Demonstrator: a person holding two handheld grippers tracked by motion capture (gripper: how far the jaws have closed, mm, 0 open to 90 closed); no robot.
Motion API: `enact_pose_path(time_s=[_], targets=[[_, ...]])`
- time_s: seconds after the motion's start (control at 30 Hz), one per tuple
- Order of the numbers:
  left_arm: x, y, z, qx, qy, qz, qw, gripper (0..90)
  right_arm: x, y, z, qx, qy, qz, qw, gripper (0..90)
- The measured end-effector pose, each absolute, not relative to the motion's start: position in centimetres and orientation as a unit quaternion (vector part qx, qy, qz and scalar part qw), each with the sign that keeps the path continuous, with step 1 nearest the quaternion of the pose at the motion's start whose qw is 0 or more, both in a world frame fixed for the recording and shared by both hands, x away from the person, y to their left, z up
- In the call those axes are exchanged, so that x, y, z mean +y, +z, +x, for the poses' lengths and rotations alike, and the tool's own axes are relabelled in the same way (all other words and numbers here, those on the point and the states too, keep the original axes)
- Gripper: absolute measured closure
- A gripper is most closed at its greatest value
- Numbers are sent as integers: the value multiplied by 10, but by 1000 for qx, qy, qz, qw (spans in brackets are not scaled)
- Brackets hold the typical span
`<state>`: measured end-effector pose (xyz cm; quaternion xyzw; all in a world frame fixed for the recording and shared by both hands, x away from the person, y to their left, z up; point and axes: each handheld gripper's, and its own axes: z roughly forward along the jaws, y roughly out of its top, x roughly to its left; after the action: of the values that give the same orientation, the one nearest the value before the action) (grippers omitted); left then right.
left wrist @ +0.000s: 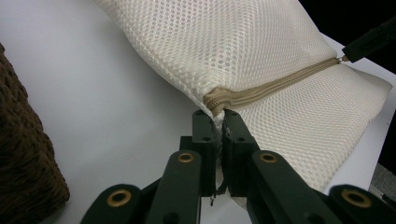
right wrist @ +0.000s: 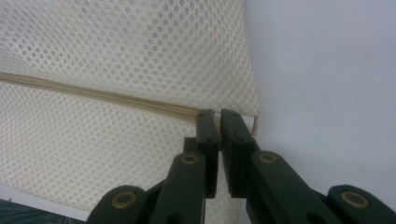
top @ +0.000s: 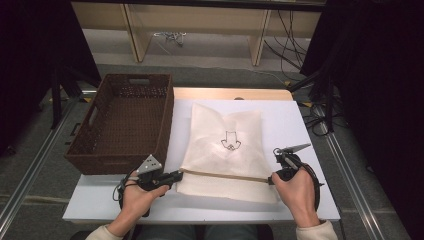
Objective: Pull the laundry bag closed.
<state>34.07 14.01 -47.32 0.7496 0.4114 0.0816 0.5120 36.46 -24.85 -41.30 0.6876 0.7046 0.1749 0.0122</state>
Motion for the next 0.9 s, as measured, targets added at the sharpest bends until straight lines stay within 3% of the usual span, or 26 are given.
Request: enact_pose_path(time_s=[0.7, 0.9], targets=[[140, -475, 341, 410, 77, 753, 509, 849, -249, -418, 368, 696, 167, 698, -8, 876], [141, -478, 342, 410, 76, 755, 506, 846, -249, -421, 369, 717, 164, 678, 5, 874]])
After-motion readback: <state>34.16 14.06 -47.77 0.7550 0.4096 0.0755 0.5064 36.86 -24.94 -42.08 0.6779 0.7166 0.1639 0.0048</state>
